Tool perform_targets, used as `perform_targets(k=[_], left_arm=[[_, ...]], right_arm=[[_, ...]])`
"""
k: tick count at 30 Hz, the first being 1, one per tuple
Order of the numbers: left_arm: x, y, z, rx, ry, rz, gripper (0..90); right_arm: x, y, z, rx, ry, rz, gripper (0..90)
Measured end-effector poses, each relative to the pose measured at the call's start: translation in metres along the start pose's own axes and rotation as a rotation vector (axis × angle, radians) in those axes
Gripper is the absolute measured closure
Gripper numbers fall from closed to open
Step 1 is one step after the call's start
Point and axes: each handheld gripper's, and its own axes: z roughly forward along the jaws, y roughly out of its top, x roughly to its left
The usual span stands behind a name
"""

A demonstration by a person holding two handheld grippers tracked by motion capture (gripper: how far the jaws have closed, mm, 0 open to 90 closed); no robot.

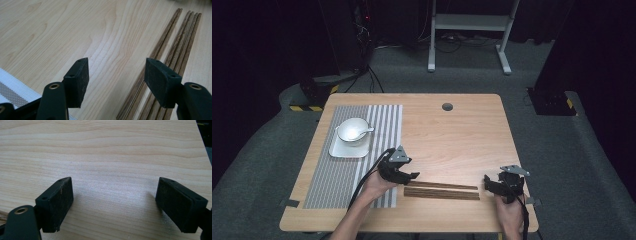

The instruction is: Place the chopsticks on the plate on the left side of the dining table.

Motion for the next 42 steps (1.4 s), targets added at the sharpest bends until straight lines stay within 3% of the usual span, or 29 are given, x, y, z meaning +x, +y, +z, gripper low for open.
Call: perform_targets(k=[25,42], left_arm=[[-0.008,0.014,0.014,-0.028,-0.043,0.019,36.5],[-0.017,0.020,0.030,-0.007,-0.086,0.044,40.9]], right_arm=[[0.000,0.000,0.000,-0.001,0.000,0.000,14.3],[0.000,0.000,0.000,0.000,0.000,0.000,14.2]])
